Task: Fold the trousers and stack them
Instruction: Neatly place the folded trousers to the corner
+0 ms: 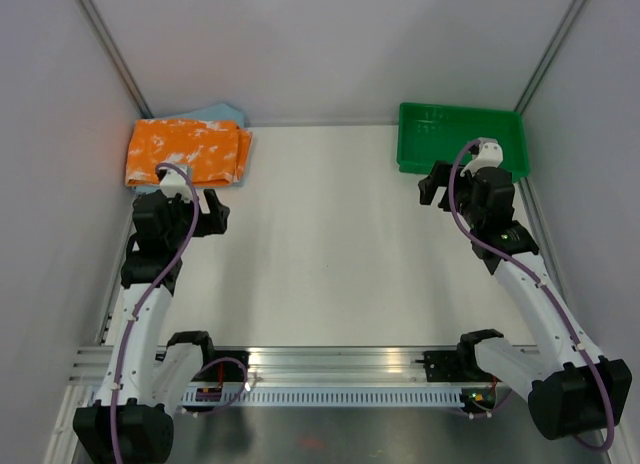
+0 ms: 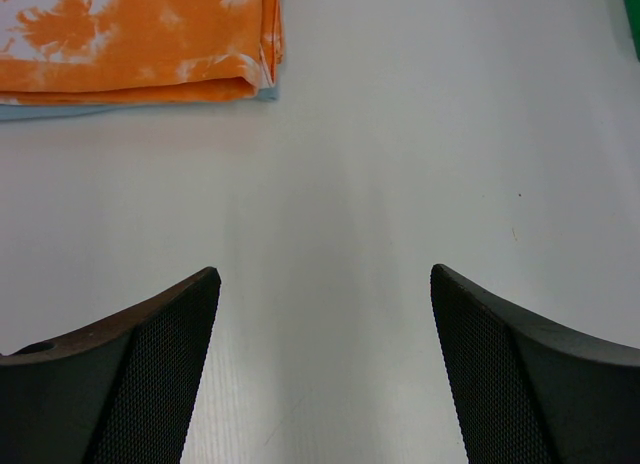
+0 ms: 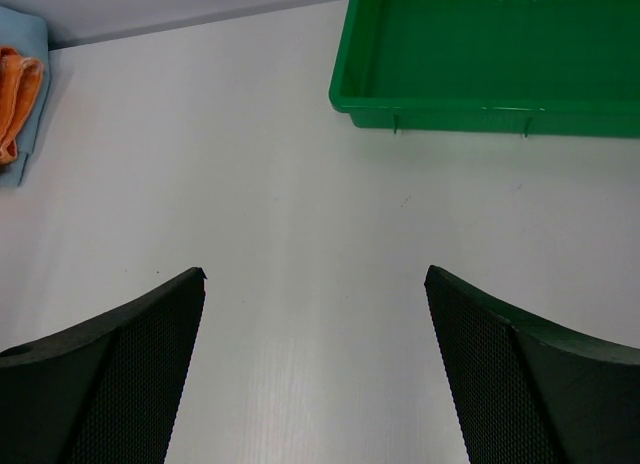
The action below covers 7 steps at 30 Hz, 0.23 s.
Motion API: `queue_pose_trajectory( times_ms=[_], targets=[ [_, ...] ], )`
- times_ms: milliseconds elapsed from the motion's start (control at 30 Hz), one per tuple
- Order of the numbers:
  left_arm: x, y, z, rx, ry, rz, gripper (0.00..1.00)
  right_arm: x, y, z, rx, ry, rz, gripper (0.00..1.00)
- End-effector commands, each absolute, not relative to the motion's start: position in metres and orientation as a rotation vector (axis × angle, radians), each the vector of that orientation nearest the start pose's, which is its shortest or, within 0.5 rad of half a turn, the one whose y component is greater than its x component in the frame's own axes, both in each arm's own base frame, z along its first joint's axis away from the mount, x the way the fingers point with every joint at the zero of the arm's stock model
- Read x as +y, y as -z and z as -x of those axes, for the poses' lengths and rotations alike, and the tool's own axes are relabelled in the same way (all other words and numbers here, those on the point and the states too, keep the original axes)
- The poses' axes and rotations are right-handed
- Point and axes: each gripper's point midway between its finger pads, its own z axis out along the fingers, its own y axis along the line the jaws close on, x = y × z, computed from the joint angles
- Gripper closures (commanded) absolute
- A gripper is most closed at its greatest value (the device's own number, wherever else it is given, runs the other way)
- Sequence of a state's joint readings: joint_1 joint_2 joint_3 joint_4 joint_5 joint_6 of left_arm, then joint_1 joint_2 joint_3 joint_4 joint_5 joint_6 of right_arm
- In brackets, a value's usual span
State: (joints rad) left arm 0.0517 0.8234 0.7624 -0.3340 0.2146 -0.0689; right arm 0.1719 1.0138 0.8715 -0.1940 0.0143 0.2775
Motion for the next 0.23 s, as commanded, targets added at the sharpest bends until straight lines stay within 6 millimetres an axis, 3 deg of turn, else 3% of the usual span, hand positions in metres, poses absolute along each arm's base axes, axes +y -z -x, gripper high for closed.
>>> queue_pose_trajectory(
  times_ms=[0, 200],
  targets=[
    [-0.0219, -0.2276, -0.3018, 1.923, 0.185, -0.056, 0.09, 0.0697, -0.2508, -0.3474, 1.877, -0.288, -0.078, 0.02],
    [-0.0213, -0.2242, -0.2983, 1.944, 0.183, -0.047, 0.09, 0.0744, -0.2527, -0.3451, 1.87, -0.31, -0.051, 0.02]
  ],
)
